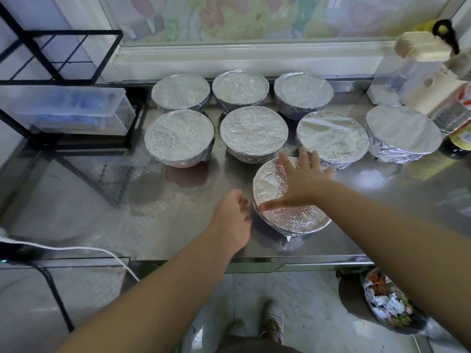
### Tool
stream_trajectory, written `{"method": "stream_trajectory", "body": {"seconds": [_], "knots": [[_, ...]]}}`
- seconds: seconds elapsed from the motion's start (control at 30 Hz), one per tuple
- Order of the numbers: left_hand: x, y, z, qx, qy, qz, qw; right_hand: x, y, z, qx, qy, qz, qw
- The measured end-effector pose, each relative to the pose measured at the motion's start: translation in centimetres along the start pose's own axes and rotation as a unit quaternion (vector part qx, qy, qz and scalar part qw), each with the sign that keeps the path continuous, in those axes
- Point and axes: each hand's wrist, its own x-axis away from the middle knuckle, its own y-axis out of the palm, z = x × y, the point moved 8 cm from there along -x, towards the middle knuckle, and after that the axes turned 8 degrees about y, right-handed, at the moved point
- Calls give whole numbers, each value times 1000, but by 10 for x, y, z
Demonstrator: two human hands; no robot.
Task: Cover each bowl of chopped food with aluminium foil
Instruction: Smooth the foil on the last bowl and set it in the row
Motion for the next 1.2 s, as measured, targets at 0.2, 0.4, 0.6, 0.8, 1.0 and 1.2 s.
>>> {"method": "stream_trajectory", "body": {"seconds": [0.2,0.4,0.6,0.8,1.0,1.2], "knots": [[13,24,-15,22,-28,-87,996,1,2,-6,-1,-17,-6,1000],[9,30,-5,-6,-67,-154,986,1,0,-7,-3,-17,-2,1000],[8,40,10,-83,-140,-248,955,-1,1,-8,4,-14,27,1000],[-2,42,15,-138,-172,-251,943,2,2,-9,5,-6,33,999],[-12,41,26,-99,-156,-236,954,2,9,-6,-24,34,16,999],[-23,25,25,-3,-58,-144,988,1,2,0,-54,44,-17,997]]}}
